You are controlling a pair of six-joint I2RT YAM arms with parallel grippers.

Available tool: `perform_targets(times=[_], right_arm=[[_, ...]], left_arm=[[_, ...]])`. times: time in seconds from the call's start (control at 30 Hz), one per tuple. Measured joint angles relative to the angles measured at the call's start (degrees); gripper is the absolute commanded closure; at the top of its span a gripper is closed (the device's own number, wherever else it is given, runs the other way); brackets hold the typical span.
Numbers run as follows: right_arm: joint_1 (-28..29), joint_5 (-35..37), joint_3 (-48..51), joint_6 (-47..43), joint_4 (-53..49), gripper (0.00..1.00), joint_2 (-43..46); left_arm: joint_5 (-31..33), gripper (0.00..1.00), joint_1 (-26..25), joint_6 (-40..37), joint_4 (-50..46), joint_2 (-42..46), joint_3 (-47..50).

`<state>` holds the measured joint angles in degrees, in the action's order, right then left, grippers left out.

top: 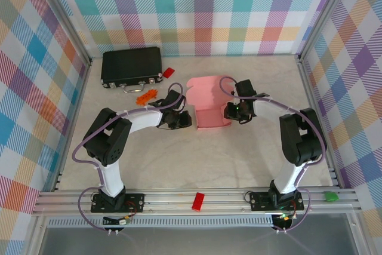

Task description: Fold the paper box

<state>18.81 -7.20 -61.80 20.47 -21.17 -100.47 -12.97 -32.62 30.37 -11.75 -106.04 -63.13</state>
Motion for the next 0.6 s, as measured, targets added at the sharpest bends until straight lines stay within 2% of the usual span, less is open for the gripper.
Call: perform_targets(times=[0.33, 0.6], right_arm=[[0.0, 1.2, -2.2, -0.7, -2.1, 0.75, -1.9], [1.3, 4.0, -4.0, -1.8, -4.0, 0.80, -3.2]], left_arm=[[-1.1, 0.82, 0.0, 0.0, 0.2, 0.0, 0.0], [-1.0, 0.82, 0.0, 0.0, 1.4, 0.0, 0.0]])
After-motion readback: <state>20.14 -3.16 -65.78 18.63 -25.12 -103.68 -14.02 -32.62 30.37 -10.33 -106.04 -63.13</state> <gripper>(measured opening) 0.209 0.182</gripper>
